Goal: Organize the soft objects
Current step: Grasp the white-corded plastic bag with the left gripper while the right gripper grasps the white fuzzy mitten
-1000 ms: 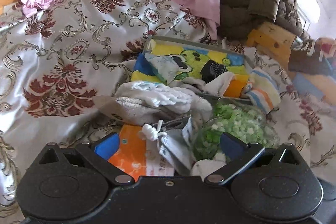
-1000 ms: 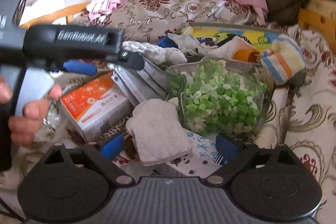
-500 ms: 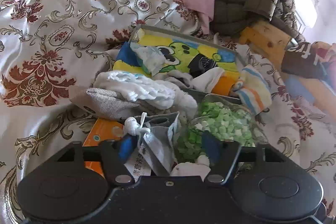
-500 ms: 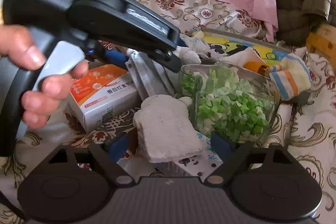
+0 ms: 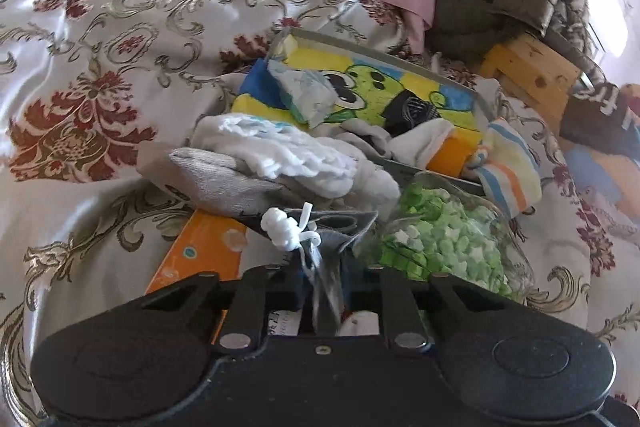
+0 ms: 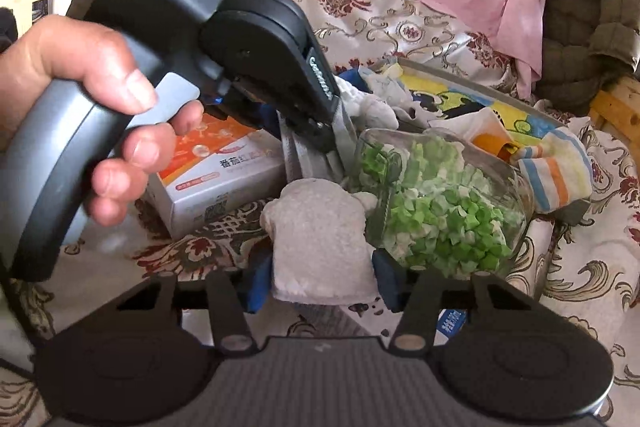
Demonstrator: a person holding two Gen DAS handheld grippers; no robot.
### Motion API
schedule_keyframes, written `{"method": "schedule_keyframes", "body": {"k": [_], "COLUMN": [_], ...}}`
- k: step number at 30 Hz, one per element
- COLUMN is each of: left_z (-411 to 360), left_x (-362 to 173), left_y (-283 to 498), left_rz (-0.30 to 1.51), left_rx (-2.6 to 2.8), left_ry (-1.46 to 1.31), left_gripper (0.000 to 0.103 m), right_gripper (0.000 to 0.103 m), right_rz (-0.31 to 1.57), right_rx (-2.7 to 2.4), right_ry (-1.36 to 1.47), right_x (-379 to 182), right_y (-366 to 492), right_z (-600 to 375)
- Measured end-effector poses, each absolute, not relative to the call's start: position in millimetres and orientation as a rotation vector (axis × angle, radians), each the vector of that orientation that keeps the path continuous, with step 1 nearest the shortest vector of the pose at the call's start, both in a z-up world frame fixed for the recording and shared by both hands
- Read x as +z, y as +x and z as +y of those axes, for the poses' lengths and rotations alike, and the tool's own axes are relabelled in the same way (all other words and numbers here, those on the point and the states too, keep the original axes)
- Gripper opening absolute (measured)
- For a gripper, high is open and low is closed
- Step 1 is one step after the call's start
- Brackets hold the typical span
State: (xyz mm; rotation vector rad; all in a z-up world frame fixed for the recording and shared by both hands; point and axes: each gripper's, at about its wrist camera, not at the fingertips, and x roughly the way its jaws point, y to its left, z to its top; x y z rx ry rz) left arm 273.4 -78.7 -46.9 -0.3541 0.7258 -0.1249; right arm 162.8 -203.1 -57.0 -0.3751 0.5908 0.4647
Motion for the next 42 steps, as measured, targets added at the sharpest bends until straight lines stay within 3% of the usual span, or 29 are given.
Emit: {"method": "schedule_keyframes", "body": {"k": [2,10,13,16,23,30,42], "left_z": [-75.9,-74.7,-77.5,-79.5,-83.5,-84.2,-78.0], "left_x": [-46.1,-45.8,-46.5,-46.4,-46.6,-43.9,-29.7], "left_y": [270.9,267.4,271.7,274.9,280.5,276.6,251.5], "left_rz": [0.722,0.720,0.725,0.720,0.718,0.694,0.623], "left_rx": [-0.124,-0.143,-0.148,-0.150,-0.125,-0.051,-0.052], "left_ry": [-0.364,-0.366,-0.367,-0.378,-0.375,-0.365,-0.384], "left_gripper": [0.012,0.013,0.020,0.027,0.029,0.012,0.008], "right_gripper": [0.057,0.058,0.060,0.069,0.073,0.056,0.055], "right_rz": [0.588,0.598,0.589,0.574,0.553,0.535,0.521], "right_rx": [0.467,0.466,0.463,0.459,0.452,0.469,0.484], "right_ry": [-0.377,-0.392,-0.390,-0.390,-0.425,-0.447,-0.379], "right_x": [-52.7,-57.5,-59.6,-61.4,-69.8,-70.4,-51.4], "right_y": [161.8,166.8,166.9,166.7,168.0,163.3,157.6], "right_z": [-204.2,-203.5,-203.4,-203.1,-198.7,-194.8,-203.1]}}
